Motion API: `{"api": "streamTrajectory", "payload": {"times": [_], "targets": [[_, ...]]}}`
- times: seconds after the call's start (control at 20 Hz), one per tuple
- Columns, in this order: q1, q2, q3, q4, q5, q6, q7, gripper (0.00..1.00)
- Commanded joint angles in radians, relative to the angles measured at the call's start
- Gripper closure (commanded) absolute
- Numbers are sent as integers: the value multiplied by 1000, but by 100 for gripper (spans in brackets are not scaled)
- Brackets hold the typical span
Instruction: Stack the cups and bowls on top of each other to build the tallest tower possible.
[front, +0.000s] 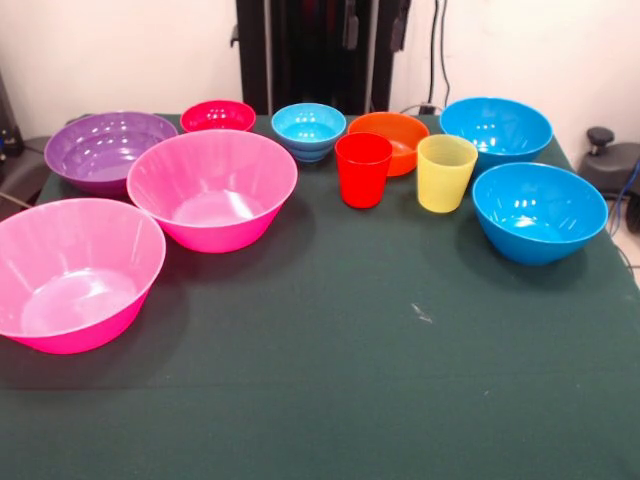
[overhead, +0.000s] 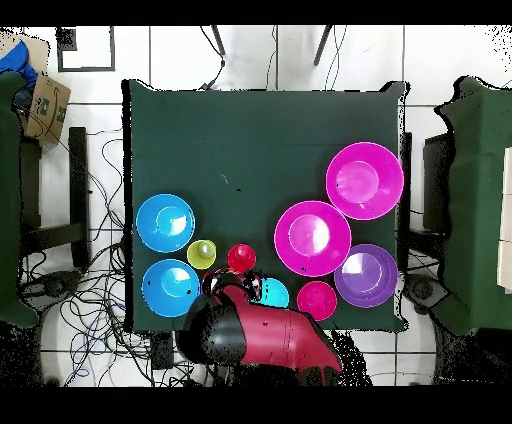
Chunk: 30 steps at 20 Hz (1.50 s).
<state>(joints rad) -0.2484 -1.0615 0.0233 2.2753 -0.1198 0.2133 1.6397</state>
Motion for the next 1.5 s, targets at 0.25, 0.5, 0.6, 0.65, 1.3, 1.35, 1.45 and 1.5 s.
{"api": "streamTrajectory", "payload": {"times": [0.25,0.5,0.6,0.65,1.3,1.35,1.45,1.5], "targets": [[51,221,-10,28,-91,-127,136,0],[73,278,-30,14,-95,-182,144,0],[65,299,-22,12,-92,-190,146,0],[60,312,-15,9,-90,-187,144,0],[25,394,15,-12,-106,-199,125,0],[25,397,16,-15,-106,-198,125,0],[25,396,17,-19,-107,-192,127,0],[26,393,17,-19,-106,-187,127,0]]}}
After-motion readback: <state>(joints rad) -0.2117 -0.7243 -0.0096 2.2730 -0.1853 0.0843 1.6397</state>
